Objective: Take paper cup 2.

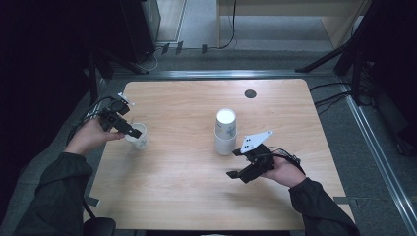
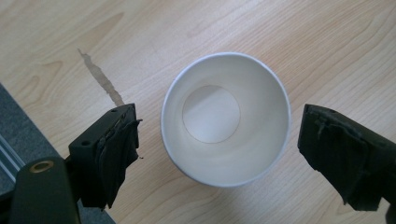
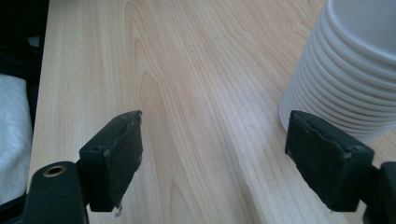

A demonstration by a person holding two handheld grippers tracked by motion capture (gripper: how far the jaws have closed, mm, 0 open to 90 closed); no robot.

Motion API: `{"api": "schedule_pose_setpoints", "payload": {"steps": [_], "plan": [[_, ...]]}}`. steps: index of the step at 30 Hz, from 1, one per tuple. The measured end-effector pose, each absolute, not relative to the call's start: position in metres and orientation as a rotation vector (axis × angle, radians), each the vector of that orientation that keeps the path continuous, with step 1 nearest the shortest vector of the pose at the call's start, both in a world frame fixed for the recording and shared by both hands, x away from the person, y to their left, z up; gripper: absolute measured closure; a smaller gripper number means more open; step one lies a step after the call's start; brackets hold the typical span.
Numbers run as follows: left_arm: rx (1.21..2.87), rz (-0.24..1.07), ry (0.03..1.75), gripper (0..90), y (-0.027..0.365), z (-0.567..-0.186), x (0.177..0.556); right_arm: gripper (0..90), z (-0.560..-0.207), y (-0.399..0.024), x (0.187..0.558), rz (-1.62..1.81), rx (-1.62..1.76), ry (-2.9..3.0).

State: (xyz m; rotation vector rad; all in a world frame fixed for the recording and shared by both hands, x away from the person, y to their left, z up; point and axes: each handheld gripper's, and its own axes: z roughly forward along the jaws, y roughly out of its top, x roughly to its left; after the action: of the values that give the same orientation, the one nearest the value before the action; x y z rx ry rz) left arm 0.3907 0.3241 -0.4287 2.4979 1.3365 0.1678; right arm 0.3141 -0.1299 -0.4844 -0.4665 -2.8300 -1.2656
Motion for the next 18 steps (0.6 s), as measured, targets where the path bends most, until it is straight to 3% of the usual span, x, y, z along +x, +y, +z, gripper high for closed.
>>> {"api": "schedule_pose_setpoints", "payload": {"steps": [7, 18], "plan": [[2.45, 0.193, 1.291, 12.7, 0.324, -0.41, 0.384, 19.6, -0.484, -0.13, 0.314, -1.267, -0.466, -2.824], [2.384, 0.203, 1.163, 13.5, 0.293, -0.4, 0.376, 19.8, -0.481, -0.137, 0.315, -1.288, -0.461, -2.822]]}}
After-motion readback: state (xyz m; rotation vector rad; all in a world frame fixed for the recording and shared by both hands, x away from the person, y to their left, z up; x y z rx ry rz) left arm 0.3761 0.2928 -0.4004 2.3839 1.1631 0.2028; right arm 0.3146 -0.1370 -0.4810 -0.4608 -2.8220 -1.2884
